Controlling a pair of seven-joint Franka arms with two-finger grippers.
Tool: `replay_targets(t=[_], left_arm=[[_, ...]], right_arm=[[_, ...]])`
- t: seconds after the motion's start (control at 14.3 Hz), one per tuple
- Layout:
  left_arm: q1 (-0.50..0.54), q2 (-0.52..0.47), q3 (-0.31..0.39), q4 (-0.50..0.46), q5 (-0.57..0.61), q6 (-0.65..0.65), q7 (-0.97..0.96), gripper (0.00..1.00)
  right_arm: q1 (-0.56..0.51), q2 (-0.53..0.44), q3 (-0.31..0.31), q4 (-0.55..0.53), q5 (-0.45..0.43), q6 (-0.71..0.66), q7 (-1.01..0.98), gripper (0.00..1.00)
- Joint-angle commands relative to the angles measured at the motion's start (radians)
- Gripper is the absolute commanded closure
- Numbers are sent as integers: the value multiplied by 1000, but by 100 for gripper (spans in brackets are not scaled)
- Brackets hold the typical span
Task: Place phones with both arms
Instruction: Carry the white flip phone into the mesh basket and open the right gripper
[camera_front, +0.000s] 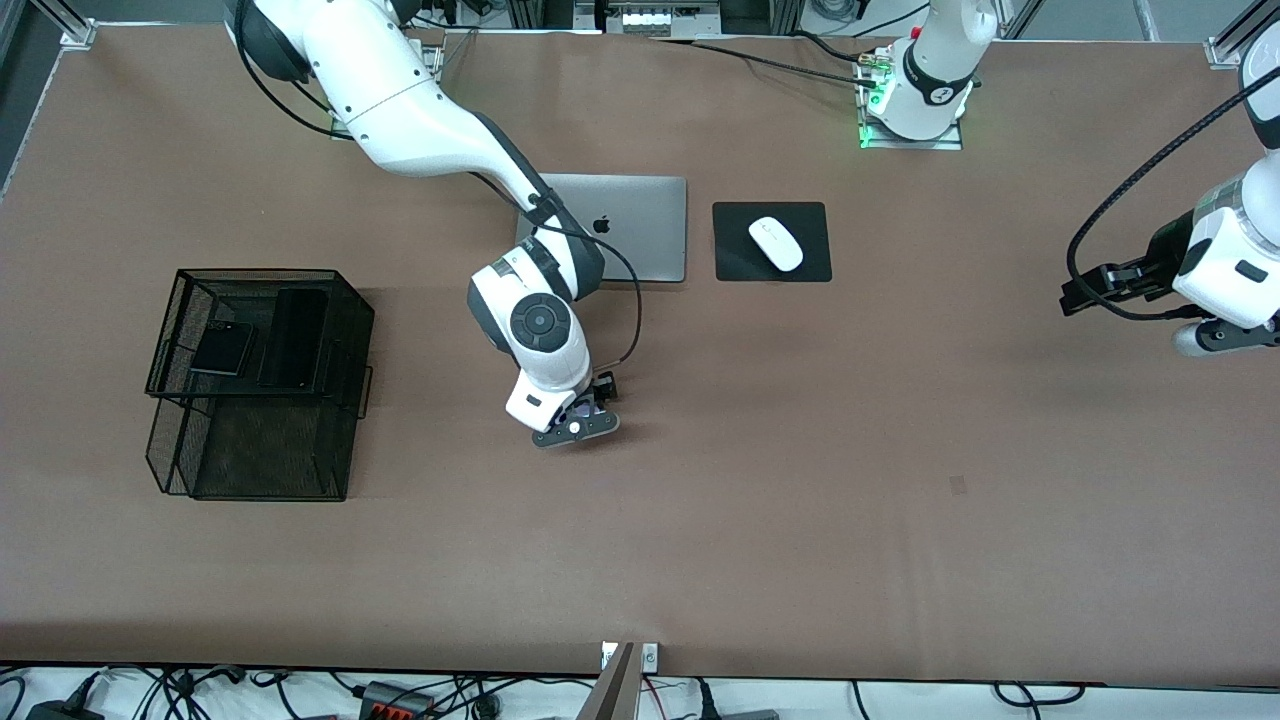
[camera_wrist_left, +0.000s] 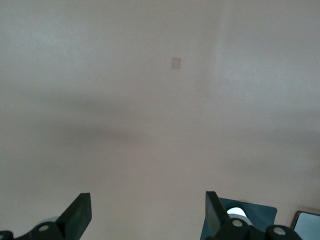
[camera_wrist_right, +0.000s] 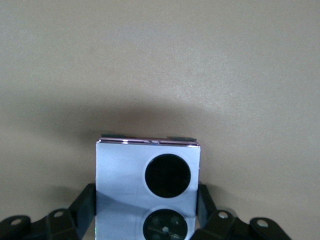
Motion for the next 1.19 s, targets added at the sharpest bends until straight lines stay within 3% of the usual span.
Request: replay_targets(t=[0.0, 0.21, 0.42, 0.77, 1.12], left_arm=[[0, 18, -2, 39, -14, -25, -26, 0], [9, 17, -5, 37, -21, -17, -9, 0], [11, 14, 1, 40, -23, -38, 29, 0], [57, 8, 6, 37, -53, -57, 71, 0], [60, -2, -3, 10, -44, 18, 51, 0]], right_arm=[[-8, 4, 0, 10, -18, 5, 8, 56], [-24, -36, -4, 27, -14, -31, 11, 59], [-131, -76, 6, 108, -14, -183, 6, 59], [-283, -179, 0, 117, -17, -280, 0, 59], [-436, -268, -1, 111, -17, -462, -185, 59]])
